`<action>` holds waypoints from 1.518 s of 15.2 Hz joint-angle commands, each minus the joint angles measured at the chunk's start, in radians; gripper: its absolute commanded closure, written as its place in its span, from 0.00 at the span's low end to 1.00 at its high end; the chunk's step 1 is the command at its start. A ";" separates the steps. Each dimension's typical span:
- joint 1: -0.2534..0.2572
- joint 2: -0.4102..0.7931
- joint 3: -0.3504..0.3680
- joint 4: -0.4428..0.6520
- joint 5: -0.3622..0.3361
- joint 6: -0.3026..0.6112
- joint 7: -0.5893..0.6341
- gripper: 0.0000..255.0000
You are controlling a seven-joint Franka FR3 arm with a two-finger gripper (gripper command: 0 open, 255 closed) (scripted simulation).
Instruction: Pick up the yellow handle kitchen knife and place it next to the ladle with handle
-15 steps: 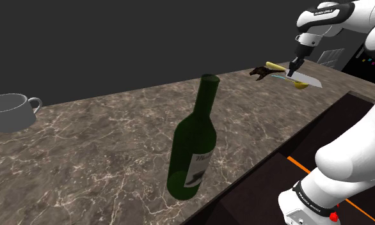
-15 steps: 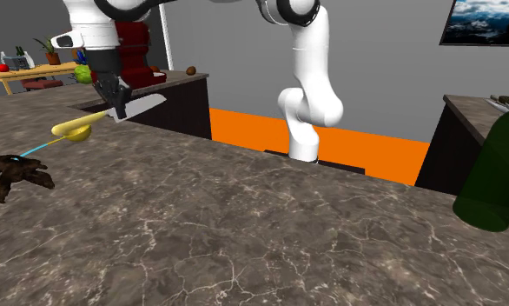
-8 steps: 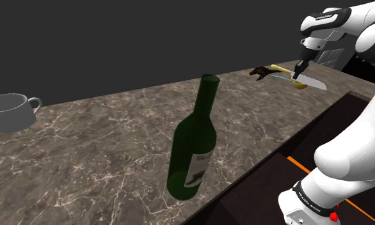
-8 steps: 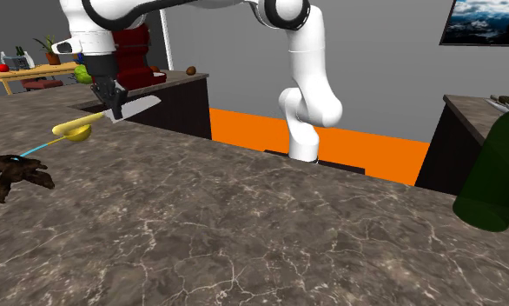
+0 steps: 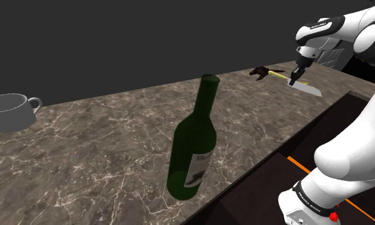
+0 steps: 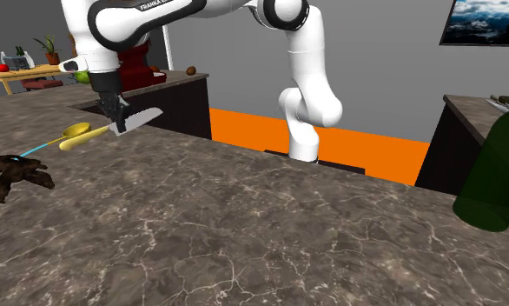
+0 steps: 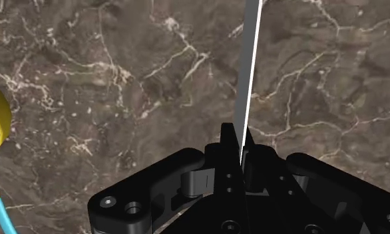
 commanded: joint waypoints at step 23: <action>-0.002 0.034 0.004 -0.100 0.016 0.131 -0.010 0.00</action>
